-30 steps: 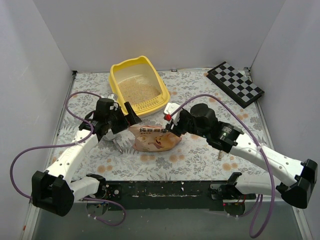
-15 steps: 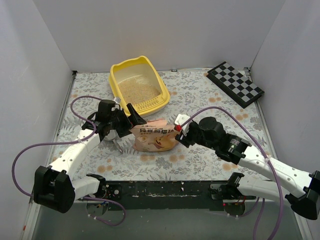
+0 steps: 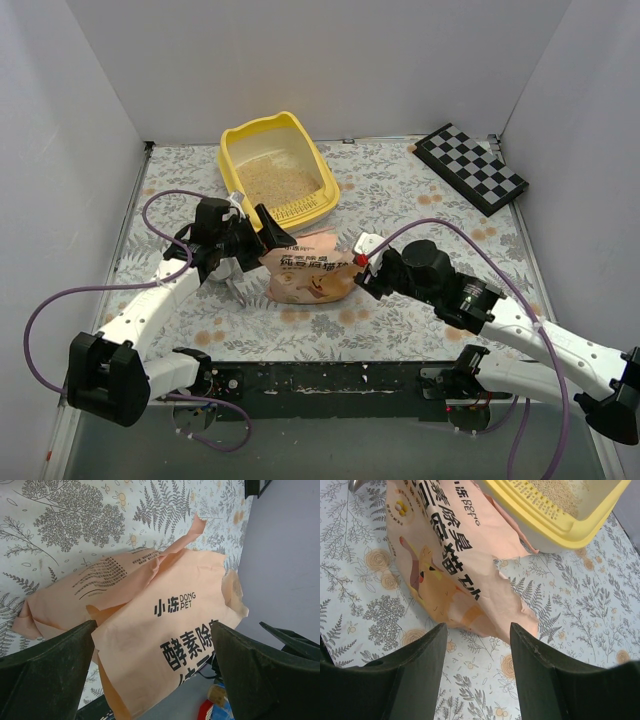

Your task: Fill the litter box with clean litter

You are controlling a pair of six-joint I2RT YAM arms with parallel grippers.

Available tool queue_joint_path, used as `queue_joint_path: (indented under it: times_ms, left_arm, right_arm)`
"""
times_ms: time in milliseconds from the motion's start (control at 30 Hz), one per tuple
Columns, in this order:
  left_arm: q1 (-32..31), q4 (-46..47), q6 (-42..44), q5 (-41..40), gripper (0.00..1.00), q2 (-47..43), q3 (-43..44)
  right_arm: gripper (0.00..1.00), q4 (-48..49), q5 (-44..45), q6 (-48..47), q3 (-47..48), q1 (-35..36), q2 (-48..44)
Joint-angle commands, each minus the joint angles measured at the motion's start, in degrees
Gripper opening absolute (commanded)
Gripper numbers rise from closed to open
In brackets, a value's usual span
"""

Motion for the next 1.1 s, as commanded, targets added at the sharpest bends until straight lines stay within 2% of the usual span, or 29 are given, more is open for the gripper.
queue_joint_path:
  times_ms: [0, 233, 300, 400, 433, 533, 600, 667, 800, 967, 1067]
  left_arm:
    - [-0.06, -2.43, 1.18, 1.34, 0.98, -3.41, -0.71]
    - [0.02, 5.02, 3.11, 6.43, 0.98, -5.62, -5.01]
    - [-0.06, 8.53, 3.21, 8.36, 0.94, -5.09, -6.41]
    - [0.02, 13.98, 2.51, 11.96, 0.76, -3.51, -8.0]
    - [0.02, 15.48, 2.24, 12.93, 0.66, -2.98, -8.44]
    - [0.11, 18.13, 2.68, 13.47, 0.28, -1.4, -8.88]
    - [0.11, 19.7, 3.03, 13.46, 0.11, -1.31, -8.71]
    - [0.11, 21.64, 3.82, 13.29, 0.0, -2.01, -8.44]
    - [0.11, 28.92, 4.61, 13.03, 0.0, -5.6, -9.84]
    - [0.2, 40.69, 4.79, 9.87, 0.0, -16.49, -16.86]
    - [0.29, 46.24, 5.05, 8.11, 0.0, -22.12, -21.52]
  right_arm:
    - [0.6, 1.9, 0.87, 0.69, -0.53, 0.19, -1.81]
    - [0.6, 2.34, 0.87, 1.39, -0.36, 0.19, -1.11]
    - [0.6, 1.99, 0.69, 1.65, -0.36, 0.19, -1.37]
    - [0.6, 1.47, 0.95, 2.09, -0.45, 0.19, -1.9]
    - [0.6, 1.12, 1.13, 2.18, -0.53, 0.19, -2.07]
    - [0.6, 0.67, 1.31, 2.7, -0.89, 0.19, -2.69]
    - [0.59, 0.76, 1.31, 2.97, -1.41, 0.19, -3.21]
    - [0.59, 1.2, 1.92, 3.15, -1.85, 0.19, -3.39]
    - [0.59, 3.39, 4.81, 3.41, -2.2, 0.19, -3.22]
    - [0.59, 6.3, 9.99, 2.27, -0.72, 0.19, -0.5]
    - [0.69, 7.79, 14.04, 0.95, 1.13, 0.11, 1.17]
